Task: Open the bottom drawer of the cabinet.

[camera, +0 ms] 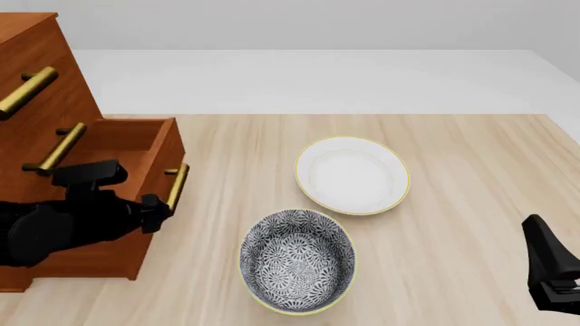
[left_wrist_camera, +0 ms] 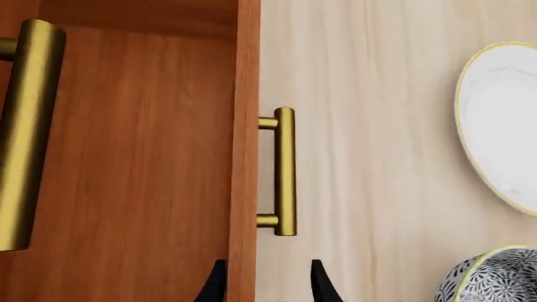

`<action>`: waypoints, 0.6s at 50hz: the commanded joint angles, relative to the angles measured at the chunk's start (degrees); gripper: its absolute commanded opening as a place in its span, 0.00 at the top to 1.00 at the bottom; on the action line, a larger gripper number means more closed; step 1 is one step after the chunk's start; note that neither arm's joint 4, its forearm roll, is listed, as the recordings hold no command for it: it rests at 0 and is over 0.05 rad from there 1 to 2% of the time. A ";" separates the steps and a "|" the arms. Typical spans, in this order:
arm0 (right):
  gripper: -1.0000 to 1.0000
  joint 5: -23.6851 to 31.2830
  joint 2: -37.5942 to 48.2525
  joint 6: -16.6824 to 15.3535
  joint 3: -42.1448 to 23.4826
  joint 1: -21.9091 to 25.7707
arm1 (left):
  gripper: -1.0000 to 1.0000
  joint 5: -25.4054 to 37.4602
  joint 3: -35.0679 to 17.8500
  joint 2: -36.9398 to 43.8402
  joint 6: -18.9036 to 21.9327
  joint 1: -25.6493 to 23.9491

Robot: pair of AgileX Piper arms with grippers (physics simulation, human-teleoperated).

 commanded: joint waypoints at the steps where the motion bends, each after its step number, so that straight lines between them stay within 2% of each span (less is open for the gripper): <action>1: 0.00 -0.01 0.00 -0.03 0.00 0.02 | 0.00 1.80 -1.78 -4.56 -1.17 -3.68; 4: 0.00 -0.01 0.00 -0.03 0.00 0.02 | 0.00 1.81 -1.79 -4.56 -1.17 -3.68; 5: 0.00 0.03 0.02 0.04 0.00 0.01 | 0.00 1.10 -1.52 -3.40 -2.51 -5.45; 8: 0.00 -0.02 -0.01 -0.01 0.00 0.01 | 0.00 0.65 -1.93 -2.38 -3.19 -6.18; 14: 0.00 0.01 0.01 -0.01 0.00 -0.01 | 0.00 0.76 -2.76 -1.97 -3.16 -6.48; 15: 0.00 -0.01 -0.01 -0.01 0.00 0.01 | 0.00 0.50 -3.43 -2.20 -5.41 -7.62; 17: 0.00 0.00 0.00 -0.01 0.00 -0.01 | 0.00 0.16 -3.78 -1.68 -6.26 -8.12; 30: 0.00 0.00 0.00 -0.02 0.00 0.02 | 0.00 -0.48 -4.62 -1.14 -8.16 -10.12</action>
